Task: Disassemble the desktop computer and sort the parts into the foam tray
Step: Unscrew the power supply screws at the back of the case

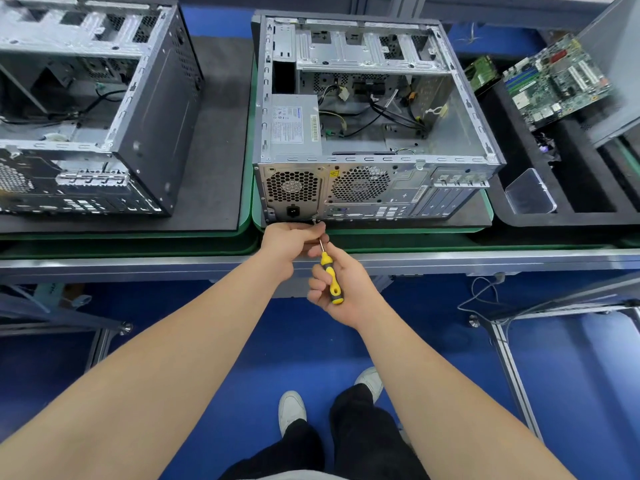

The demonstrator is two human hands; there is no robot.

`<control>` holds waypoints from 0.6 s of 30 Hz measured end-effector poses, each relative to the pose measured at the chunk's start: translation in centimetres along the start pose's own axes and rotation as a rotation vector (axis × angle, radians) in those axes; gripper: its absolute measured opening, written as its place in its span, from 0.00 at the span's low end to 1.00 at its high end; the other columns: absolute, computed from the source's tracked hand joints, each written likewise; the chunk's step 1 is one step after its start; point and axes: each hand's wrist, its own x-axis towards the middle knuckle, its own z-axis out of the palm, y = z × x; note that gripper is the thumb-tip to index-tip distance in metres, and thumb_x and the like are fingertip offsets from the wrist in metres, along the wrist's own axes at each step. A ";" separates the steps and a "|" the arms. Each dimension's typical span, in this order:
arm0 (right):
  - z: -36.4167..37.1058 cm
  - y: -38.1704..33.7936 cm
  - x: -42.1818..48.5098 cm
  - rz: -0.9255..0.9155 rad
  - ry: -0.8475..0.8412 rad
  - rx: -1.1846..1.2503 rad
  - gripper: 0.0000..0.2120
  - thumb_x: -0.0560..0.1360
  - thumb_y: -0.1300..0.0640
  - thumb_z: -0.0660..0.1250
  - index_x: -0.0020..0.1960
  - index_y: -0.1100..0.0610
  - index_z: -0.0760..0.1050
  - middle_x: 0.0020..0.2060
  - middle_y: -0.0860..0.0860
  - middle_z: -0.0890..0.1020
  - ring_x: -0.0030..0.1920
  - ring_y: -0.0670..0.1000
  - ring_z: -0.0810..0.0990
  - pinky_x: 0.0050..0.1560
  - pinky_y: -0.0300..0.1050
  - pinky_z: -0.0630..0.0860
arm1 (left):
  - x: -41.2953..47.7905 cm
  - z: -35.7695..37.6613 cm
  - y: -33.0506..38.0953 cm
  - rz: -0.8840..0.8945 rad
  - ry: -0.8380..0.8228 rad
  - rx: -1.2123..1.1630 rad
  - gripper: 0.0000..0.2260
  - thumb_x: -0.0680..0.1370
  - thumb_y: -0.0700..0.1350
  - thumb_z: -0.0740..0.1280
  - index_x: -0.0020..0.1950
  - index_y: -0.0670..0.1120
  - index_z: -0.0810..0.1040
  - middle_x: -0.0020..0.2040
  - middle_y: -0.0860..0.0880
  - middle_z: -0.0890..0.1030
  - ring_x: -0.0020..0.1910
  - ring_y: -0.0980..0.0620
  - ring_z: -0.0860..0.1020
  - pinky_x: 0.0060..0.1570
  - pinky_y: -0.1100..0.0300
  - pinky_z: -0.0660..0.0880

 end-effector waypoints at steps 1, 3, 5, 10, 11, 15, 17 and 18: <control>0.0 0.3 -0.1 0.031 -0.041 0.097 0.16 0.84 0.43 0.64 0.49 0.53 0.83 0.29 0.49 0.65 0.27 0.47 0.64 0.26 0.41 0.67 | 0.0 -0.1 0.0 0.003 -0.015 -0.010 0.12 0.75 0.45 0.77 0.51 0.37 0.85 0.45 0.42 0.87 0.43 0.48 0.85 0.53 0.55 0.80; 0.2 0.6 -0.1 0.061 -0.113 0.225 0.13 0.84 0.46 0.64 0.50 0.53 0.81 0.28 0.47 0.65 0.23 0.45 0.62 0.21 0.38 0.63 | -0.1 -0.3 0.1 0.005 -0.040 -0.033 0.12 0.75 0.44 0.77 0.52 0.35 0.85 0.44 0.42 0.87 0.43 0.48 0.85 0.53 0.54 0.82; 0.5 0.6 0.0 0.047 -0.155 0.270 0.12 0.85 0.49 0.62 0.50 0.54 0.79 0.27 0.47 0.66 0.19 0.44 0.61 0.17 0.37 0.59 | -0.1 -0.4 0.2 0.001 -0.057 -0.042 0.12 0.76 0.43 0.76 0.54 0.35 0.84 0.44 0.41 0.87 0.42 0.49 0.84 0.47 0.56 0.82; 1.1 0.4 0.3 -0.037 -0.005 0.051 0.13 0.87 0.50 0.58 0.50 0.54 0.77 0.25 0.48 0.65 0.18 0.45 0.57 0.17 0.38 0.56 | -0.1 -0.5 0.3 0.001 -0.061 -0.009 0.12 0.77 0.43 0.76 0.54 0.35 0.84 0.44 0.42 0.87 0.38 0.51 0.83 0.41 0.61 0.81; 1.3 0.4 0.4 -0.072 0.054 -0.046 0.13 0.87 0.51 0.57 0.50 0.55 0.76 0.26 0.49 0.65 0.19 0.46 0.57 0.18 0.38 0.55 | -0.1 -0.5 0.2 0.006 -0.057 0.000 0.12 0.77 0.44 0.75 0.54 0.36 0.84 0.44 0.42 0.87 0.38 0.52 0.83 0.43 0.60 0.81; 1.8 0.7 0.4 -0.234 0.260 -0.481 0.12 0.83 0.55 0.55 0.52 0.59 0.75 0.28 0.52 0.67 0.22 0.50 0.59 0.24 0.40 0.57 | 0.0 -0.2 0.0 0.019 -0.038 0.000 0.11 0.78 0.43 0.75 0.55 0.36 0.84 0.46 0.42 0.87 0.40 0.52 0.85 0.45 0.59 0.80; 2.3 1.0 0.2 -0.319 0.357 -0.689 0.13 0.83 0.55 0.53 0.51 0.61 0.74 0.28 0.53 0.69 0.23 0.52 0.63 0.25 0.43 0.62 | -0.1 -0.2 0.0 0.025 -0.027 0.003 0.11 0.78 0.43 0.74 0.54 0.37 0.84 0.47 0.42 0.87 0.44 0.49 0.85 0.44 0.58 0.81; 2.5 1.1 0.1 -0.361 0.411 -0.803 0.13 0.83 0.55 0.53 0.49 0.60 0.73 0.29 0.53 0.72 0.22 0.52 0.67 0.25 0.45 0.65 | -0.1 -0.1 -0.1 0.030 -0.021 0.013 0.10 0.78 0.44 0.74 0.54 0.37 0.85 0.47 0.42 0.87 0.44 0.48 0.85 0.45 0.57 0.81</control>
